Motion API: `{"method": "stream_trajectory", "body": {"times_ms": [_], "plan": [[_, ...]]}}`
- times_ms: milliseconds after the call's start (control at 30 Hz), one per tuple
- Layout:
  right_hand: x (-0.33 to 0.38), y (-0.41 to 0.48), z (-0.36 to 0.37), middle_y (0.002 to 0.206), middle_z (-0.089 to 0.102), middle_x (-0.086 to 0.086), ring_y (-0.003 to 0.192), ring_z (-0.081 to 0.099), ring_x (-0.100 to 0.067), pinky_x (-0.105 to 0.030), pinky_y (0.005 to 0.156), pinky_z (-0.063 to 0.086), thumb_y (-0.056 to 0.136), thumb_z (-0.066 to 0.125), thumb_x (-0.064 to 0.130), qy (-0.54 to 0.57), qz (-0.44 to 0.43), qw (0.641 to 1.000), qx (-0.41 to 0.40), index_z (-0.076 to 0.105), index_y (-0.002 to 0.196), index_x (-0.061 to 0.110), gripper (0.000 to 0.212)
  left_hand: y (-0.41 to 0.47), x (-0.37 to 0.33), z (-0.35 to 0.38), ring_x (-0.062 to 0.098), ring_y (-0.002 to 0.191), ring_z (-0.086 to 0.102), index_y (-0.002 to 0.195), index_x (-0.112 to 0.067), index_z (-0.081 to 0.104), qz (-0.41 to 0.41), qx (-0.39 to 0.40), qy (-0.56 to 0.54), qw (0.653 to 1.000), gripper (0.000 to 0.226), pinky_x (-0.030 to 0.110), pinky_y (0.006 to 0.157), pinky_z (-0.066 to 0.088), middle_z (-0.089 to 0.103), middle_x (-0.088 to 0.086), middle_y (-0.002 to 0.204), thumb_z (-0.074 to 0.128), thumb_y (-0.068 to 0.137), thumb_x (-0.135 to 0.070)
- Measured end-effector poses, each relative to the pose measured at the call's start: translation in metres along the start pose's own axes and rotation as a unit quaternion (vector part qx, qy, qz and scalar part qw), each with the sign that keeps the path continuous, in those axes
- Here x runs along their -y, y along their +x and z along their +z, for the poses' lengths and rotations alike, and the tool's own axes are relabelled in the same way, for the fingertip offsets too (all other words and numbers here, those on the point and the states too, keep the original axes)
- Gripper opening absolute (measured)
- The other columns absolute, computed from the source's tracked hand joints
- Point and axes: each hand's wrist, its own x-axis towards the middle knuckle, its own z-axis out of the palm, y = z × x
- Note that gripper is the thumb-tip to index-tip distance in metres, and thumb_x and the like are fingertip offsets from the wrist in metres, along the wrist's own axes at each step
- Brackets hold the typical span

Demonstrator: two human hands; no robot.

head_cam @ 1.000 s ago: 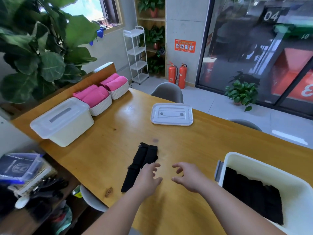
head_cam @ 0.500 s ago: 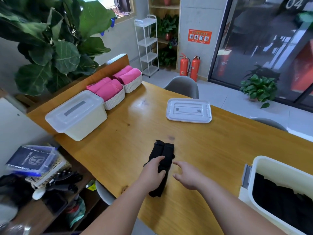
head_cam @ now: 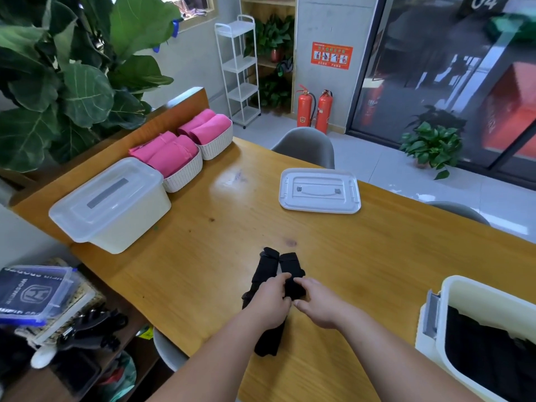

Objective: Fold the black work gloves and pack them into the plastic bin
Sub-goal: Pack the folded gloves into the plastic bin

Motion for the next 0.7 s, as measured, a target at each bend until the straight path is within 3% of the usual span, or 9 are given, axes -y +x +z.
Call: {"method": "stream_trajectory", "body": {"times_ms": [167,267,400,533,633,700], "plan": [[-0.018,-0.002,0.002,0.173,0.023,0.005,0.152,0.04,-0.02,-0.035,0.122,0.036,0.105,0.059,0.04,0.028,0.026,0.999,-0.02,0.03,0.166,0.023,0.07,0.014,-0.008,0.007,0.02,0.139,0.053,0.162,-0.027,0.039,-0.024,-0.011,-0.029,0.999,0.061,0.034,0.115,0.044,0.052,0.004,0.153,0.058,0.104,-0.024],[-0.028,-0.005,0.005,0.171,0.027,0.008,0.15,0.043,-0.018,-0.036,0.121,0.039,0.102,0.062,0.043,0.051,0.036,0.998,-0.03,0.033,0.165,0.024,0.072,0.022,-0.017,0.007,0.021,0.137,0.055,0.163,-0.027,0.034,-0.045,-0.014,-0.06,0.997,0.065,0.029,0.106,0.042,0.053,0.003,0.152,0.061,0.104,-0.026],[-0.031,-0.007,0.007,0.168,0.032,0.01,0.144,0.049,-0.017,-0.034,0.116,0.042,0.1,0.064,0.044,0.073,0.046,0.995,-0.046,0.037,0.164,0.025,0.072,0.034,-0.028,0.01,0.017,0.117,0.058,0.161,-0.023,0.035,-0.096,-0.031,-0.115,0.988,0.064,0.03,0.101,0.046,0.06,-0.004,0.131,0.062,0.103,-0.027],[-0.035,-0.013,0.006,0.153,0.048,0.008,0.129,0.058,-0.015,-0.035,0.107,0.048,0.1,0.064,0.048,0.088,0.076,0.991,-0.06,0.049,0.155,0.027,0.061,0.043,-0.037,0.013,0.026,0.127,0.06,0.158,-0.014,0.042,-0.142,-0.02,-0.104,0.984,0.063,0.037,0.105,0.051,0.059,0.007,0.146,0.064,0.104,-0.037],[-0.041,-0.019,0.005,0.146,0.057,0.012,0.129,0.059,-0.013,-0.035,0.108,0.049,0.1,0.065,0.049,0.115,0.094,0.987,-0.063,0.056,0.148,0.032,0.051,0.046,-0.041,0.016,0.021,0.102,0.06,0.142,-0.01,0.061,-0.142,-0.013,-0.099,0.985,0.045,0.034,0.095,0.054,0.065,0.003,0.115,0.067,0.104,-0.033],[-0.046,-0.023,0.004,0.144,0.061,0.014,0.128,0.061,-0.012,-0.036,0.109,0.05,0.099,0.066,0.05,0.135,0.1,0.984,-0.065,0.06,0.144,0.034,0.048,0.046,-0.042,0.02,0.02,0.099,0.061,0.136,-0.012,0.065,-0.139,-0.004,-0.103,0.985,0.04,0.033,0.092,0.055,0.063,-0.002,0.106,0.07,0.102,-0.032]]}}
